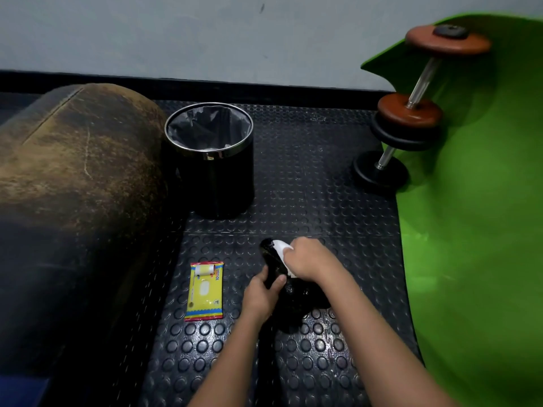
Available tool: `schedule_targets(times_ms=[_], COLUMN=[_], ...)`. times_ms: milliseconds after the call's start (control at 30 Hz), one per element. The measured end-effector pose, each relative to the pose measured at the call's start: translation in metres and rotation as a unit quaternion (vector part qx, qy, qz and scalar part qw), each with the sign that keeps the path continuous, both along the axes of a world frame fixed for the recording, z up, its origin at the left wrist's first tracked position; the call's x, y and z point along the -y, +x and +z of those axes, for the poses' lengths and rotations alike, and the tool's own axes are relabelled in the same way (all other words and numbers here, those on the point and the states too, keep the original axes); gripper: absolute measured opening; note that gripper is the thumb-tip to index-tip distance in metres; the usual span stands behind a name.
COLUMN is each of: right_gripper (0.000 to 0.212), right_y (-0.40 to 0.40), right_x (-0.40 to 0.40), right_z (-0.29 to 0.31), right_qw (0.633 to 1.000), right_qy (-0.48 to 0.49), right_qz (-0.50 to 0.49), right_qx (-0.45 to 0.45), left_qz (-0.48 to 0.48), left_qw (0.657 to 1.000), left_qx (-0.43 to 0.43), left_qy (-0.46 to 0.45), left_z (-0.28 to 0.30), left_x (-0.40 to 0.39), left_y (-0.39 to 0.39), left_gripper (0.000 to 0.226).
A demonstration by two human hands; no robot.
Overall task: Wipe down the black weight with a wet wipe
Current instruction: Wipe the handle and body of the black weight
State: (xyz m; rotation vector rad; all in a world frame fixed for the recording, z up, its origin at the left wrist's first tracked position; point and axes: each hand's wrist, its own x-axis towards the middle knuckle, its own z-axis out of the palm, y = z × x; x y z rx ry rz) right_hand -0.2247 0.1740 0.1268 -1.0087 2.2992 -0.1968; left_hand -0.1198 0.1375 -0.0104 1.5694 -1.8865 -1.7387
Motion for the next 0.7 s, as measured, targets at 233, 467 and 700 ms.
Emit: schedule_targets(times_ms=[233,467,700], right_gripper=[0.028,0.033,0.039], right_y=[0.026,-0.001,-0.027], right_x=[0.047,0.032,0.003], right_z=[-0.009,-0.031,-0.008], right_qw=[0.991,0.947,0.853], right_qy=[0.018,-0.051,-0.049], right_qz=[0.107,0.289,0.458], right_qx=[-0.077,-0.130,-0.244], left_qz=[-0.005,0.015,0.015], left_qw=[1.000,1.000,0.999], left_qx=[0.017,-0.020,-0.039], left_qy=[-0.021,-0.008,-0.031], left_z=[-0.002,-0.007,-0.010], left_x=[0.002,-0.001,-0.004], left_y=[-0.002,0.000,-0.003], left_gripper=[0.028,0.041,0.045])
